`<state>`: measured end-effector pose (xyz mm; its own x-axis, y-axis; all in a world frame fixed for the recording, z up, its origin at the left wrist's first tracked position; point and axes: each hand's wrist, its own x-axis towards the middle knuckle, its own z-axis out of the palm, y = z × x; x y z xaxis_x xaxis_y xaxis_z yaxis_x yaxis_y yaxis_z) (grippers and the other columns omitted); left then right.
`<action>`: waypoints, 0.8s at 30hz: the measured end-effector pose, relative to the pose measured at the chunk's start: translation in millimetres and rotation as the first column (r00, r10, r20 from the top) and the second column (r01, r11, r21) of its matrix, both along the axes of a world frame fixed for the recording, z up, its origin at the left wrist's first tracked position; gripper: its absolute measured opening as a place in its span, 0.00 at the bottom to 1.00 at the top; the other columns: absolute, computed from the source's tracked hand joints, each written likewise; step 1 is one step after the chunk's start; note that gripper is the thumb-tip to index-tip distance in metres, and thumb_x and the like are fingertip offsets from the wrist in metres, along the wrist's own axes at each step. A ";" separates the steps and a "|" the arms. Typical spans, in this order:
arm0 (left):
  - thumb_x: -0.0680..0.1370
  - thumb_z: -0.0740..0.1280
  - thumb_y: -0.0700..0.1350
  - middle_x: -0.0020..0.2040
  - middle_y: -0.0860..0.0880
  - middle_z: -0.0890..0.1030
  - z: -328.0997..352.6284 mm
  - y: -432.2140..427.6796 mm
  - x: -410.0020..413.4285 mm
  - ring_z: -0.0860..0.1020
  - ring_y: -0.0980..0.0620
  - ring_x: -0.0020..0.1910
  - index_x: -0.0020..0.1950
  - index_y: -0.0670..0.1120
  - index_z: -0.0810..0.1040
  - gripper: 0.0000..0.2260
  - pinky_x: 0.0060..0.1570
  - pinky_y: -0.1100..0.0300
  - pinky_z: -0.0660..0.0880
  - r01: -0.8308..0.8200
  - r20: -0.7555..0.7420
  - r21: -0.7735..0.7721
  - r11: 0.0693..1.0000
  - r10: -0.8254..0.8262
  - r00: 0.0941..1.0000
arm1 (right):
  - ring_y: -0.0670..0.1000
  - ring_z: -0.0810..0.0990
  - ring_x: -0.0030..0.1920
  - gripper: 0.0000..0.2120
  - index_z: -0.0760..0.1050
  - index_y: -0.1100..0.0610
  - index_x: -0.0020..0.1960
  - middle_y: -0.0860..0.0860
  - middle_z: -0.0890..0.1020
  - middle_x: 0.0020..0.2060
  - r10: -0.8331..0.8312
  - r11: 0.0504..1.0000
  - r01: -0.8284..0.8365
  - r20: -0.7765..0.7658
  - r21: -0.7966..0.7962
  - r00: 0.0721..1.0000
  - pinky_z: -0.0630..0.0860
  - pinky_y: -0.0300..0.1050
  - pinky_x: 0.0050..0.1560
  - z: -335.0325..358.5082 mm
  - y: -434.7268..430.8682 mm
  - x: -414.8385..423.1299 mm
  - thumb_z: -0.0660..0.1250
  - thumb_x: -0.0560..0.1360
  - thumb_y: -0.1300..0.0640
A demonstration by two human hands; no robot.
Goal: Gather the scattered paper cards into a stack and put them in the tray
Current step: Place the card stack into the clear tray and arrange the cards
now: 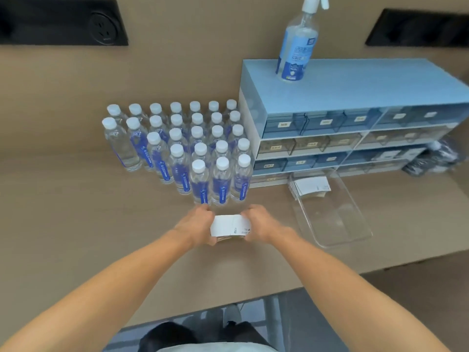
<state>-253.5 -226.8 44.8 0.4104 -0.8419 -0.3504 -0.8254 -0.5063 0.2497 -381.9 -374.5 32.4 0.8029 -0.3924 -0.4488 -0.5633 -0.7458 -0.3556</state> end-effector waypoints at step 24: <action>0.75 0.58 0.69 0.57 0.38 0.80 -43.7 -10.4 6.8 0.80 0.39 0.55 0.63 0.39 0.74 0.35 0.58 0.49 0.76 -0.867 -0.696 0.361 0.343 0.718 -0.005 | 0.59 0.77 0.61 0.40 0.59 0.61 0.75 0.61 0.74 0.64 -0.728 0.329 0.657 -0.261 0.678 0.634 0.74 0.53 0.65 -20.7 -51.0 12.0 0.71 0.73 0.43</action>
